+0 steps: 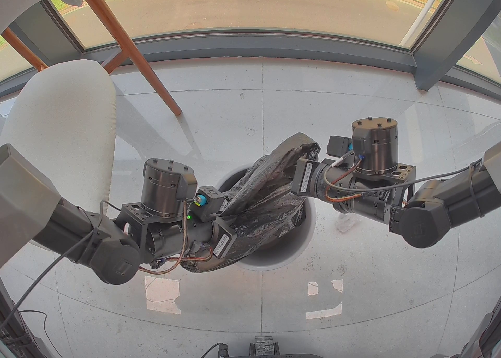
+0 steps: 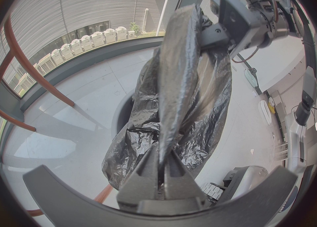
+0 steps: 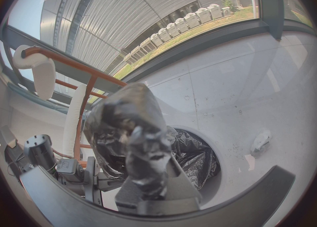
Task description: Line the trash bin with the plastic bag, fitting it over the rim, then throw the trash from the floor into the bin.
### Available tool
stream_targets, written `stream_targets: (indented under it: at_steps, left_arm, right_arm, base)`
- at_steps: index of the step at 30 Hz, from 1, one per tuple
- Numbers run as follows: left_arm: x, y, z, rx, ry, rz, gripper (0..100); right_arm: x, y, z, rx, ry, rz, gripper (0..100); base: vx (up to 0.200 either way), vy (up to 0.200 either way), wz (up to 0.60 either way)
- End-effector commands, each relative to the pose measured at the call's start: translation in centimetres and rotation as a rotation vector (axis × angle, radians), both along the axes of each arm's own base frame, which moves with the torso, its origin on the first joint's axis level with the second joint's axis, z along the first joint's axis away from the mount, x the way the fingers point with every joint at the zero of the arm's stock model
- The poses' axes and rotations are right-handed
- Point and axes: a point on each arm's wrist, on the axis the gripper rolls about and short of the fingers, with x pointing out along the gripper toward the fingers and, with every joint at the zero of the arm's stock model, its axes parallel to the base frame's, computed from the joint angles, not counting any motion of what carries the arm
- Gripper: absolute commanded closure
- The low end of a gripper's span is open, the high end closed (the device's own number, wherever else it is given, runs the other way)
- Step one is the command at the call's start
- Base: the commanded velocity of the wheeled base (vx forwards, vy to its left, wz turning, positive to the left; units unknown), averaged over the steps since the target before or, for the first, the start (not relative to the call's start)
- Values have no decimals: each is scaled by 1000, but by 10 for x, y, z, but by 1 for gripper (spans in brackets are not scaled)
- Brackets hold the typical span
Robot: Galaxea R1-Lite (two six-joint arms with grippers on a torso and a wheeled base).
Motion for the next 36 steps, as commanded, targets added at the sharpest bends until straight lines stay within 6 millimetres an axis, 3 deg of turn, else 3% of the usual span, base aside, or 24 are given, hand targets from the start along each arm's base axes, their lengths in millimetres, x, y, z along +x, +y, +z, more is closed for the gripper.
stream_targets:
  at_steps: [1,8,11,18,29,30,36]
  left_arm:
    - [-8,5,0,-15,24,15,100]
    - [-21,12,18,-55,-3,21,100]
    - [-14,5,27,-109,-15,37,100]
    - [13,-30,37,-214,-35,65,100]
    - [24,-42,38,-272,-38,127,100]
    - [24,-42,39,-273,-39,125,100]
    - [25,-44,40,-277,-48,123,100]
  right_arm:
    - [-6,-10,-13,-46,33,14,100]
    - [6,-39,-39,-225,-14,105,100]
    - [18,-47,-46,-238,-91,143,100]
    - [40,-65,-53,-212,-189,138,100]
    - [69,-114,-66,-365,-302,202,100]
    - [72,-116,-66,-376,-314,209,0]
    - [76,-114,-53,-333,-322,183,0]
  base:
    - [0,0,0]
    - [0,0,0]
    - [0,0,0]
    - [0,0,0]
    - [0,0,0]
    - [0,0,0]
    - [0,0,0]
